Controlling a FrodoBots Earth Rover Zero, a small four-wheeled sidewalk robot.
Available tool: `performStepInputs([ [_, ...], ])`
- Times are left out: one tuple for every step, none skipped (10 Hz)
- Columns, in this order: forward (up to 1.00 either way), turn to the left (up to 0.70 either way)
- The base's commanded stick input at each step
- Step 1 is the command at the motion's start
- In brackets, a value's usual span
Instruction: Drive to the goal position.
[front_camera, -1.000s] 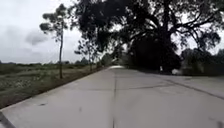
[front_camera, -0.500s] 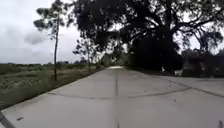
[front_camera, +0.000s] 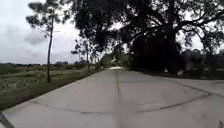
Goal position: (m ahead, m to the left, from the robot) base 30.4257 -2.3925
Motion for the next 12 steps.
performStepInputs([
  [0.85,-0.3],
  [0.85,0.0],
  [0.85,0.0],
  [0.85,0.0],
  [0.85,0.0],
  [0.85,0.0],
  [0.85,0.0],
  [0.85,0.0],
  [0.85,0.0],
  [0.85,0.0],
  [0.85,0.0],
  [0.85,0.0],
])
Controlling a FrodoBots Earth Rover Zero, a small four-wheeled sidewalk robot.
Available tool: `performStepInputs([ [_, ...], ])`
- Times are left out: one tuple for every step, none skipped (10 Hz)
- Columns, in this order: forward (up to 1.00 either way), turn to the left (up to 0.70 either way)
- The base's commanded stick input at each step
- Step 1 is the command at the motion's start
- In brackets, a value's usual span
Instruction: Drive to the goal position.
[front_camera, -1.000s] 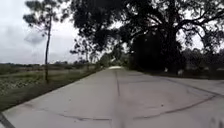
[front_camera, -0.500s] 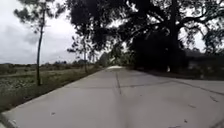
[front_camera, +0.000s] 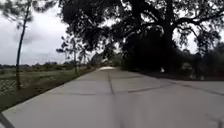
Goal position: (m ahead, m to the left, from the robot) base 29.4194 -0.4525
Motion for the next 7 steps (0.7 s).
performStepInputs([
  [0.85,0.0],
  [0.85,0.0],
  [0.85,0.0],
  [0.85,0.0],
  [0.85,0.0],
  [0.85,0.0],
  [0.85,0.0],
])
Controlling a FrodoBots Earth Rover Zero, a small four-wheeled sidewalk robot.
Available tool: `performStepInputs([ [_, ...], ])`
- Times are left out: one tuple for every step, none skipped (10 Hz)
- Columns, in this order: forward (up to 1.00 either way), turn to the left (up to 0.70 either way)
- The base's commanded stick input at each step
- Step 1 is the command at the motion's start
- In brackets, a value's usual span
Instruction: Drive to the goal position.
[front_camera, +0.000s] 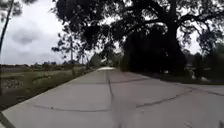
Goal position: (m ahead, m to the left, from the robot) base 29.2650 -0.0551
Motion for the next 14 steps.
performStepInputs([
  [0.85,0.0],
  [0.85,0.0],
  [0.85,0.0],
  [0.85,0.0],
  [0.85,0.0],
  [0.85,0.0],
  [0.85,0.0],
  [0.85,0.0],
  [0.85,0.0],
  [0.85,0.0],
  [0.85,0.0],
  [0.85,0.0],
  [0.85,0.0],
  [0.85,0.0],
])
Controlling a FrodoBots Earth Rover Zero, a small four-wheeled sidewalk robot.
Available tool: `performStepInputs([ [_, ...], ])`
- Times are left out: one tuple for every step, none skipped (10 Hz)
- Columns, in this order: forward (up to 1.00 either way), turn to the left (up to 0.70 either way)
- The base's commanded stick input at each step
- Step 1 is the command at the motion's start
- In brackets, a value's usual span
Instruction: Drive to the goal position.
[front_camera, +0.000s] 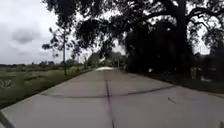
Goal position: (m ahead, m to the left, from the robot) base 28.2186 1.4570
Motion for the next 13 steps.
performStepInputs([
  [0.85,0.0],
  [0.85,0.0],
  [0.85,0.0],
  [0.85,0.0],
  [0.85,0.0],
  [0.85,0.0],
  [0.85,0.0],
  [0.85,0.0],
  [0.85,0.0],
  [0.85,0.0],
  [0.85,0.0],
  [0.85,0.0],
  [0.85,0.0],
])
